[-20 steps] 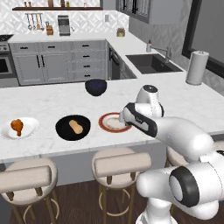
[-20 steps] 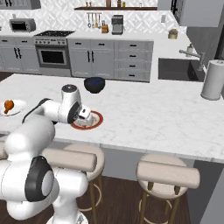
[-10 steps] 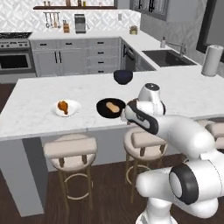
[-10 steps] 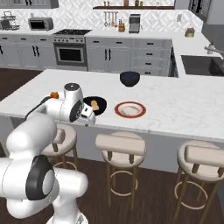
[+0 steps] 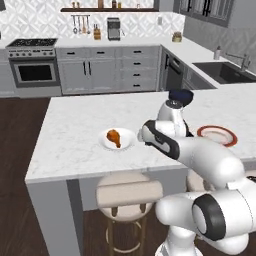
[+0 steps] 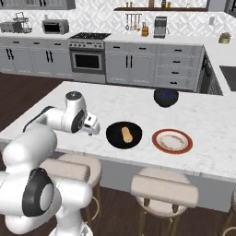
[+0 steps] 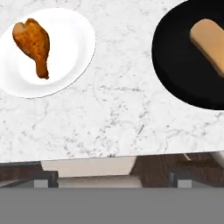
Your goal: Pick the chicken drumstick and squash from their plates and place them in the bowl. Then put the bowl in the fridge.
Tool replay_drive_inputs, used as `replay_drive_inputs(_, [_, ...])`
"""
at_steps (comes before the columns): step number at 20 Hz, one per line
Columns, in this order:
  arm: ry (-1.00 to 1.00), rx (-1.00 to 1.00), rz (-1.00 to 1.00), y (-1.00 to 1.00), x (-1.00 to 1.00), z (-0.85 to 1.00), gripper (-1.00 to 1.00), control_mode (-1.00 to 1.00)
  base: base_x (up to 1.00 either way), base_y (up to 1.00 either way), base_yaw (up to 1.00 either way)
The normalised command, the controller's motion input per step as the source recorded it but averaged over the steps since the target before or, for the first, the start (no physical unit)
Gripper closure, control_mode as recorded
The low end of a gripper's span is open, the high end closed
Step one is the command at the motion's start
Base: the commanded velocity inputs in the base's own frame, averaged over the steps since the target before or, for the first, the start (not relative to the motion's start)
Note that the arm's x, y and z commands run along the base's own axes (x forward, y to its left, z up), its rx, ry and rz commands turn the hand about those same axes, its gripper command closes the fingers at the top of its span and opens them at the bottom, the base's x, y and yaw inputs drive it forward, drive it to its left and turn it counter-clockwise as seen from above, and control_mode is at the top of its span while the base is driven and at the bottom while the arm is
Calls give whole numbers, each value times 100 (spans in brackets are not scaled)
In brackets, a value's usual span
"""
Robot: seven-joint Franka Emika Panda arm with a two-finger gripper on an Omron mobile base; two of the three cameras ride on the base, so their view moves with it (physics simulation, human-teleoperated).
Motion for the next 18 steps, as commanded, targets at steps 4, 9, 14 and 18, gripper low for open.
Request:
replay_drive_inputs(4, [0, 0, 0, 0, 0, 0, -100, 100, 100, 4, 11])
replay_drive_inputs(9, [0, 0, 6, 51, 66, 1, -100, -100, 20, 8, 0])
replay_drive_inputs(14, [0, 0, 14, 93, 42, -13, -100, -100, 0, 0, 0])
replay_drive_inputs(18, [-3, 0, 20, 26, 3, -54, -100, -100, 0, 0, 0])
